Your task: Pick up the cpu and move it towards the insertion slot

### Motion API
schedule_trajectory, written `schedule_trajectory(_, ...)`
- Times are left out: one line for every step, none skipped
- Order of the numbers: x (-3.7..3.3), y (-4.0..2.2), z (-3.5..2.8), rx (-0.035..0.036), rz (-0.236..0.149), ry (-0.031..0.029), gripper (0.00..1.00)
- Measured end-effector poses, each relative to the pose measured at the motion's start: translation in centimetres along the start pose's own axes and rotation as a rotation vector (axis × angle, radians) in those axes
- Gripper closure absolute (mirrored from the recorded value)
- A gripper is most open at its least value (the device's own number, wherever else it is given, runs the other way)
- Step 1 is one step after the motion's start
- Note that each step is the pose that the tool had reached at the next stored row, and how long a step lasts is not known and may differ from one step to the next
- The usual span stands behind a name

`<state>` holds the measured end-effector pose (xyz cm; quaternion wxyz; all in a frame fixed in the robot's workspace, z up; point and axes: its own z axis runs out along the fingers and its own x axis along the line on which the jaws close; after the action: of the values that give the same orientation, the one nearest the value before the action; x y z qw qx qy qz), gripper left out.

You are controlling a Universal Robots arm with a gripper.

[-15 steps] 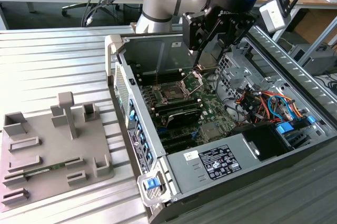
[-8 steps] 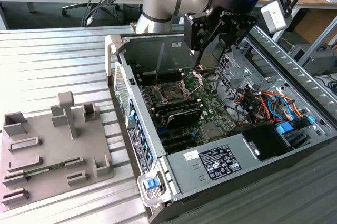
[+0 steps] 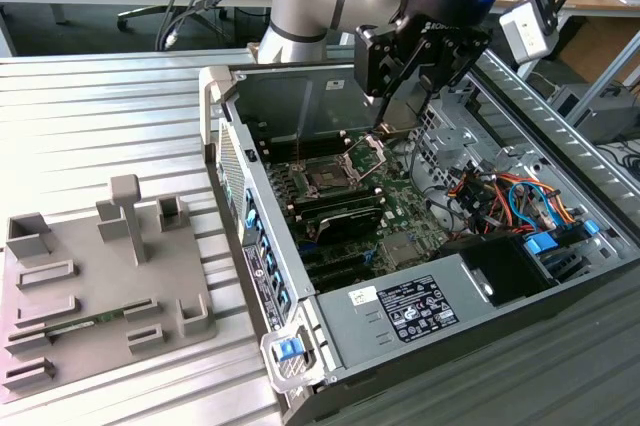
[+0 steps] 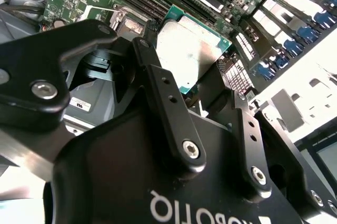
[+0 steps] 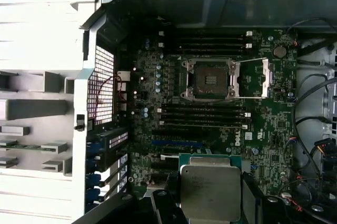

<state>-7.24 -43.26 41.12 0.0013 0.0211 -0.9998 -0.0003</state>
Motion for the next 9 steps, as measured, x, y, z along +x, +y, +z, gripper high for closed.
schedule_trajectory(-0.11,-0.01,0.02,0.0000,0.000,0.0000,0.45)
schedule_trajectory(-0.16,-0.01,0.03,0.0000,0.000,0.0000,0.45)
schedule_trajectory(-0.21,-0.01,0.04,0.0001,0.000,0.0001,0.45)
schedule_trajectory(-0.27,-0.01,0.05,0.0000,0.000,0.0000,0.45)
schedule_trajectory(-0.35,-0.02,0.07,0.0000,0.000,0.0000,0.45)
schedule_trajectory(-0.40,-0.02,0.08,0.0000,0.000,0.0000,0.45)
schedule_trajectory(-0.47,-0.02,0.09,0.0000,0.000,0.0000,0.45)
schedule_trajectory(-0.53,-0.02,0.10,0.0000,0.000,0.0000,0.45)
schedule_trajectory(-0.56,-0.02,0.11,0.0000,0.000,0.0000,0.45)
